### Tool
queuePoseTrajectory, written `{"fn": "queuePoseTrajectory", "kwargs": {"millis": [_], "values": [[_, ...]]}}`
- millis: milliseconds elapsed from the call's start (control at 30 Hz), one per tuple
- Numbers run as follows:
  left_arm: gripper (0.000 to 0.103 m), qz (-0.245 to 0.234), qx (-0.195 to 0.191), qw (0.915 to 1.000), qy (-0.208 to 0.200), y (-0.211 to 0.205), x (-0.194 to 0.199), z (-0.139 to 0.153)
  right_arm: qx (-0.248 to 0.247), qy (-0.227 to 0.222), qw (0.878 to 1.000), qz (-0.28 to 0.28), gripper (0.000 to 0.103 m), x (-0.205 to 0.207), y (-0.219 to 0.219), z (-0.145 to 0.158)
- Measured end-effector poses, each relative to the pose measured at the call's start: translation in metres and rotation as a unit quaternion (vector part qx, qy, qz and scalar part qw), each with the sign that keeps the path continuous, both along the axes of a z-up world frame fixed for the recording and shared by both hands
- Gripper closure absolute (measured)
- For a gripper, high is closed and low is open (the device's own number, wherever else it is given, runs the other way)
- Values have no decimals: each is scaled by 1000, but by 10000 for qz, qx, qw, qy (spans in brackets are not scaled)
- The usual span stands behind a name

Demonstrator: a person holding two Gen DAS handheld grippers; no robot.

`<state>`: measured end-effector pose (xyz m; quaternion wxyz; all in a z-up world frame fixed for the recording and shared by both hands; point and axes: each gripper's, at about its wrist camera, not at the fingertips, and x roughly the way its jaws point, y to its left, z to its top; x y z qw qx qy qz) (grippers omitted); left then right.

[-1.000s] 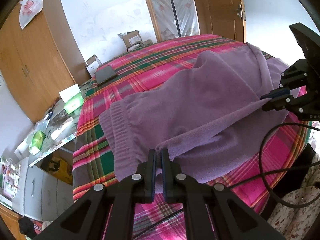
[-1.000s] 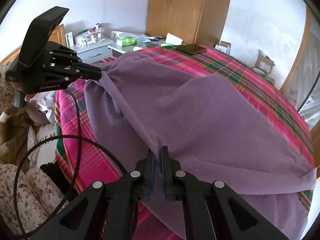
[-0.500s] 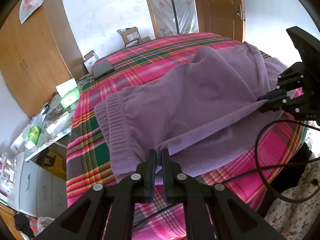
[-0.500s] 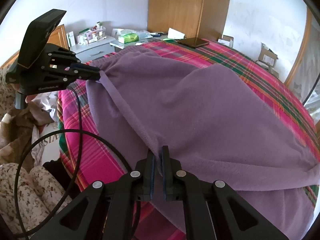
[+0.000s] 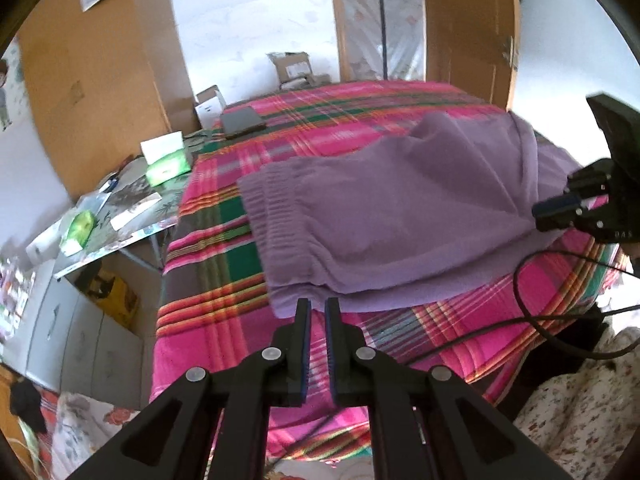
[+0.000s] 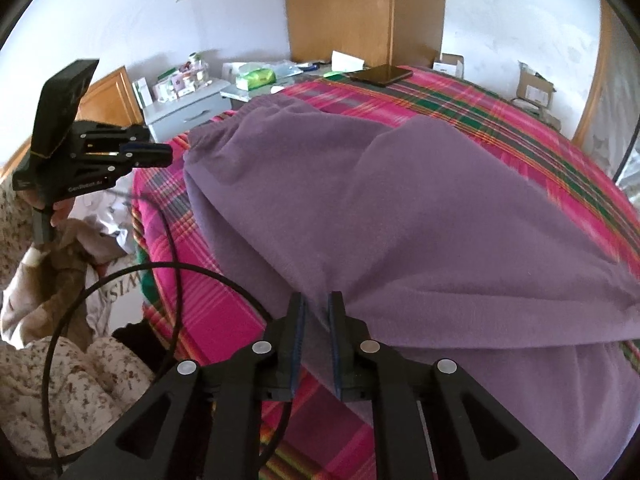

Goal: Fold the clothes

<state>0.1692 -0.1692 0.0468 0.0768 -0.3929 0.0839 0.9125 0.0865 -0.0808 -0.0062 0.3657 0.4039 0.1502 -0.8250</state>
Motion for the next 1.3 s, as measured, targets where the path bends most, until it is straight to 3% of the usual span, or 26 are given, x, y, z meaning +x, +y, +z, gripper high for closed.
{"fn": "queuePoseTrajectory", "kwargs": {"millis": [233,367,467,633,833,967,1100,1167,1300], "values": [[95,170,451,9985,251,-15,-1,27,-226,170,9990,-358,89,12,29,20],[95,221,1030,9941,256,-23,-31,42,-431,325,9952,-818,88,13,54,34],[92,303,1542,9875,75,-33,-60,45,-736,356,9896,-1180,84,12,72,41],[86,503,1953,9789,-319,-39,-109,37,-1369,277,9755,-1698,82,2,84,35],[78,635,2026,9738,-816,-40,-150,18,-1677,-108,9673,-1897,82,-20,77,18],[78,803,2516,9569,-1207,-54,-167,4,-1716,-241,9662,-1911,82,-28,75,12],[78,800,2712,9499,-1332,-63,-171,-1,-1670,-230,9674,-1892,82,-35,71,11],[78,900,2927,9403,-1486,-70,-175,-5,-1743,-259,9665,-1866,82,-40,69,11],[78,855,3153,9305,-1654,-70,-180,-10,-1697,-263,9671,-1876,82,-50,65,10]]}}
